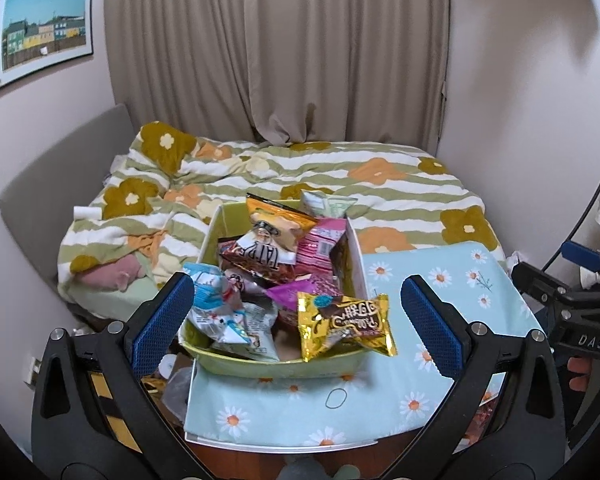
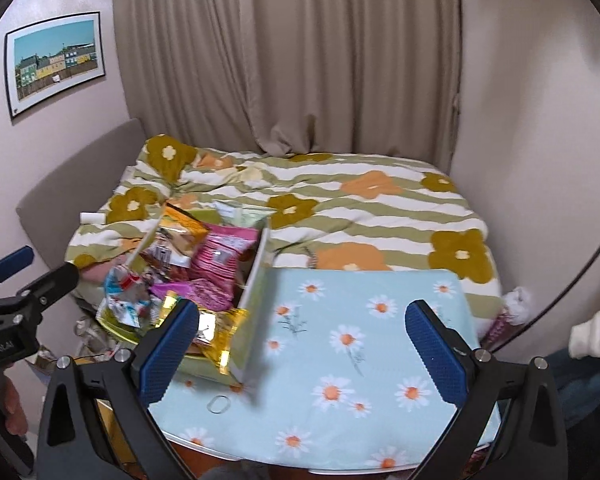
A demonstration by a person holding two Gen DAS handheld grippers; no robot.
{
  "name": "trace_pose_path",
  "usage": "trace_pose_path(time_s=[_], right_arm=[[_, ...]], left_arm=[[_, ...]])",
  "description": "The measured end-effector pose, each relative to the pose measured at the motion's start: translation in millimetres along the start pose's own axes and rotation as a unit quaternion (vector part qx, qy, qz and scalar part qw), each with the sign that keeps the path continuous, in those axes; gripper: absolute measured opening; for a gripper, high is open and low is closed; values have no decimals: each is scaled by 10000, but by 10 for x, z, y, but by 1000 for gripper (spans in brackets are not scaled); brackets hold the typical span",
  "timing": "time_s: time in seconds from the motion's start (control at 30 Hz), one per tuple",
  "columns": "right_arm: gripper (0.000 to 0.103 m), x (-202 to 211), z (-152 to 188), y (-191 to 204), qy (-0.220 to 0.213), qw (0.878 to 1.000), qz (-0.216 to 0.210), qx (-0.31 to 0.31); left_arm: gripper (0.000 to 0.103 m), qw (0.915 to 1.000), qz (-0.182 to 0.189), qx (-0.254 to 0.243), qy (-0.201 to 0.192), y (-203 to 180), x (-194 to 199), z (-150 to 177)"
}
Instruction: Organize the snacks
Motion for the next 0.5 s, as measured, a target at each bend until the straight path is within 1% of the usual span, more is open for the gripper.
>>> trace_pose_path(time_s=[0.13,0.3,0.5], right_arm=[[102,69,36,-129,-13,9998,189,-90],[102,146,86,-229,-48,9995,242,-192],[103,206,107,-250,-80,9994,257,-231]], left_arm=[[103,9999,28,-124,-10,-133,34,57],[103,9997,98,-199,-72,-220,97,76],[103,9995,124,-268,-123,-272,148,67]])
Point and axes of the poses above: each gripper's, at about its wrist camera, not at the fingertips, and x roughly against the way its jaws point, y to its left, z to its underside, the point moved 3 cm from there along -x, roughly the way its jaws point, and after that the axes turned 2 degrees about x, right-handed, at the moved point
